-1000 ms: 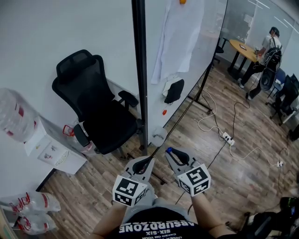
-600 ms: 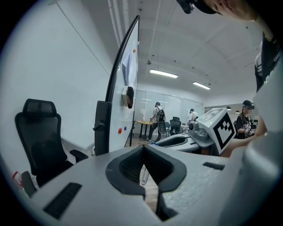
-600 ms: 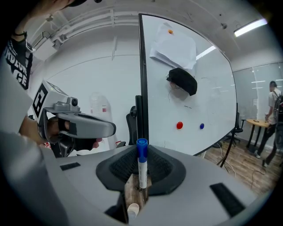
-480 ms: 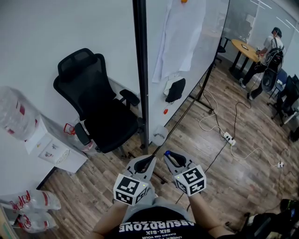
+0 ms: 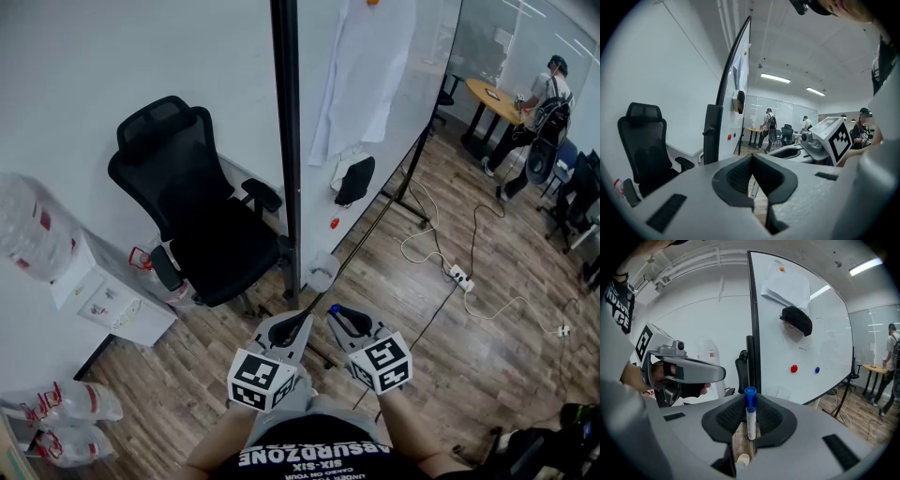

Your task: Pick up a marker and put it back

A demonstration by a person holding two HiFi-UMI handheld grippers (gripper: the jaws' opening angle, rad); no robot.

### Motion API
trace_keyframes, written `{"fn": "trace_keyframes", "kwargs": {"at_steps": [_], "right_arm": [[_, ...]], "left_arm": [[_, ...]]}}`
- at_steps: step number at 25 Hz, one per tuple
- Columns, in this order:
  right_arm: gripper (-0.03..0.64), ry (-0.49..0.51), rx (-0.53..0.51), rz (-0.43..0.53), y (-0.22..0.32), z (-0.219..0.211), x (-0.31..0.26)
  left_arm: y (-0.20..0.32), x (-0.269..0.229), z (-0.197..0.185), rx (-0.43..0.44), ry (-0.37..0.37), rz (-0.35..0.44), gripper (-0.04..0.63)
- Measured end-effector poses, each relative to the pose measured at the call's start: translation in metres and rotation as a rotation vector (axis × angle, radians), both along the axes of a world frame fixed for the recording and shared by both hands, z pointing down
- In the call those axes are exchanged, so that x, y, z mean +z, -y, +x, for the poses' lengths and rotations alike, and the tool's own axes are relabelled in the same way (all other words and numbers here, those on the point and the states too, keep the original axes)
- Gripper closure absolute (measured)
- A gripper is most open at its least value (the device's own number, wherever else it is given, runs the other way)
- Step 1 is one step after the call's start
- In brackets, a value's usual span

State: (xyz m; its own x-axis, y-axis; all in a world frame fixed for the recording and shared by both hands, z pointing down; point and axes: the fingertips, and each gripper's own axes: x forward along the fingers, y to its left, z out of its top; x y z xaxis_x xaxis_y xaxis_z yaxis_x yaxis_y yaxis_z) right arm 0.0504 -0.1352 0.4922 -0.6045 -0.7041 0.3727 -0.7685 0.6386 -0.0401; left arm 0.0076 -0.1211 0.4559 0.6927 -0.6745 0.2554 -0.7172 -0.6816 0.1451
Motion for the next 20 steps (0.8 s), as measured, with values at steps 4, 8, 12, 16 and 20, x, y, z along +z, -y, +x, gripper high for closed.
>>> {"fn": "trace_keyframes", "kwargs": {"at_steps": [4,8,12,16,20], "right_arm": [[0.555,0.0,-0.003,0.0,0.0,-0.002,0.0],[0.554,0.0,-0.003,0.003,0.0,-0.003,-0.002],[0.555,0.003,-0.006,0.009,0.0,-0.004,-0.006],[0.554,0.006,-0.007,0.023,-0.001,-0.004,-0.013],[0.554,0.012,-0.002,0.041,-0.002,-0.002,-0.023]], "left_arm": [[0.0,0.0,-0.001,-0.001,-0.001,0.0,0.588],[-0.001,0.0,-0.002,-0.002,-0.001,-0.002,0.588],[-0.001,0.001,-0.003,-0.001,-0.003,-0.002,0.588],[-0.001,0.002,-0.005,-0.002,-0.004,-0.003,0.588],[-0.002,0.002,-0.006,-0.003,-0.005,-0.005,0.588]]}}
